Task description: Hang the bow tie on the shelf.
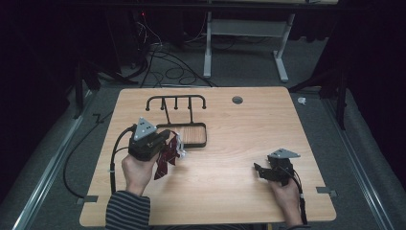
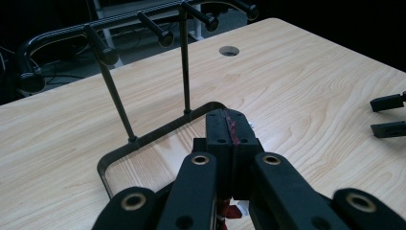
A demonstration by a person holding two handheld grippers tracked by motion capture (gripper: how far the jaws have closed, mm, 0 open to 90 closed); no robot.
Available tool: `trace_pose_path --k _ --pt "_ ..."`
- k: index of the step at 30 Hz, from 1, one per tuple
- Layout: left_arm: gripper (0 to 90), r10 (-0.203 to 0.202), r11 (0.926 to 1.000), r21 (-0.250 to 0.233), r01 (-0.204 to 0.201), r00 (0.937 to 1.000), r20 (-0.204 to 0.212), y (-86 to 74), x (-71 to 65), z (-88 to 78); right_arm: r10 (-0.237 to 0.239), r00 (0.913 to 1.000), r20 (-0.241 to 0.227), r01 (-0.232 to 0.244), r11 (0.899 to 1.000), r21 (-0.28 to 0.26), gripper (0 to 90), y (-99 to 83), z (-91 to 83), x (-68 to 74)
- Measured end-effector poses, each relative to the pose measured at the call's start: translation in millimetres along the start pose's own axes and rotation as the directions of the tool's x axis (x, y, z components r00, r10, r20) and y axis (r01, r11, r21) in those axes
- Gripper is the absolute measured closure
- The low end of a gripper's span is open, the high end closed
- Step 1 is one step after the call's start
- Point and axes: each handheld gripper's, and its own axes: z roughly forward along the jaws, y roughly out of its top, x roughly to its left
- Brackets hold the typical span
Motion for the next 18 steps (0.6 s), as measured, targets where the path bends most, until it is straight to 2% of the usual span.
trace_pose_path --k 10,18 --pt "89.8 0.008 1.0000 0.002 -0.008 0.9999 0.008 10.9 0.1 5.4 0.000 1.0000 0.000 0.000 1.000 0.000 33.2 0.0 0.0 0.0" --pt "89.9 -0.016 0.9998 -0.010 0.016 0.9999 0.005 16.6 2.5 8.6 0.006 1.0000 -0.002 -0.006 1.000 0.002 33.2 0.0 -0.3 0.0"
